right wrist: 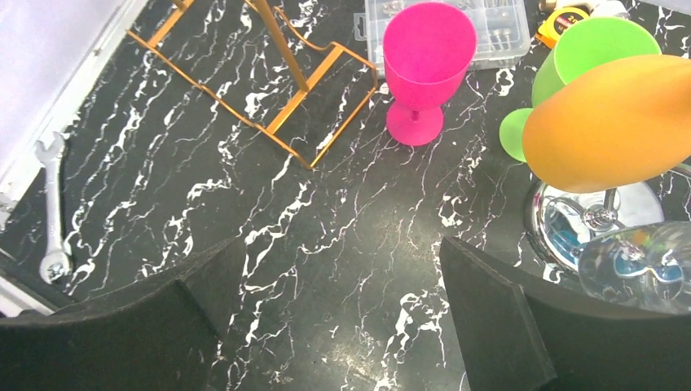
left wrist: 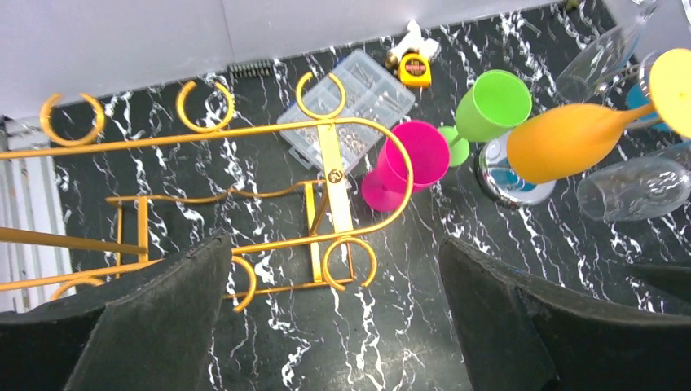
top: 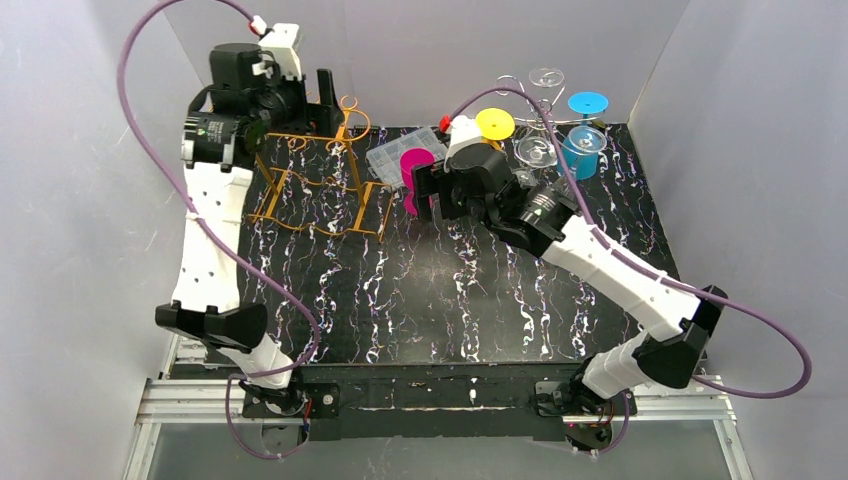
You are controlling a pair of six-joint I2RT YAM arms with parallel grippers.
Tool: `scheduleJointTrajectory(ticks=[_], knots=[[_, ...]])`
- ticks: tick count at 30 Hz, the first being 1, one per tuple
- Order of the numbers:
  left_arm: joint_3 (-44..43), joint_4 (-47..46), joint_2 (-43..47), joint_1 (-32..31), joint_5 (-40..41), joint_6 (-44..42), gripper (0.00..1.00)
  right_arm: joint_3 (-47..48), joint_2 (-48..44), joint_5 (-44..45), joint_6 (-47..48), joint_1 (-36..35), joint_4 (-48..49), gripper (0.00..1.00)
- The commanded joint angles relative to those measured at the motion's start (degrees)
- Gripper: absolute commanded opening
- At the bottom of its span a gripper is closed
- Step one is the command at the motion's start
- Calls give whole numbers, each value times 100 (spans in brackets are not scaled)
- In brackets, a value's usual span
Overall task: Place the wine glass upside down on the wine glass rack
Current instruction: Adjust the wine rack at the center of the board.
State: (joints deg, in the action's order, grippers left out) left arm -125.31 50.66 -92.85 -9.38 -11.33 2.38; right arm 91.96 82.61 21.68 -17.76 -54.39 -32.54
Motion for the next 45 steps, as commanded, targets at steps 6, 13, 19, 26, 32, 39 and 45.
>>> scheduleJointTrajectory(ticks=[6,13,19,26,32,39,45], knots=[[-607,800,325,1117,125,-755,98,473,988,183,478,134,307,98],[-422,709,-84,3221,-686,-829,98,1179,1735,-45,893,338,408,98],[-304,498,-328,3850,-1486,-581,98,1479,2237,-257,1151,559,498,98],[-336,116,-600,4058,-1397,-738,92,1593,2494,-537,1149,761,596,98],[-12,-265,-618,4067,-1725,-531,89,1284,2338,-1103,953,772,975,96],[323,-823,-607,4067,-2547,107,87,1072,2516,-2135,616,780,1806,96],[409,-935,-724,4066,-2734,97,85,1488,3087,-2918,90,826,2228,86]])
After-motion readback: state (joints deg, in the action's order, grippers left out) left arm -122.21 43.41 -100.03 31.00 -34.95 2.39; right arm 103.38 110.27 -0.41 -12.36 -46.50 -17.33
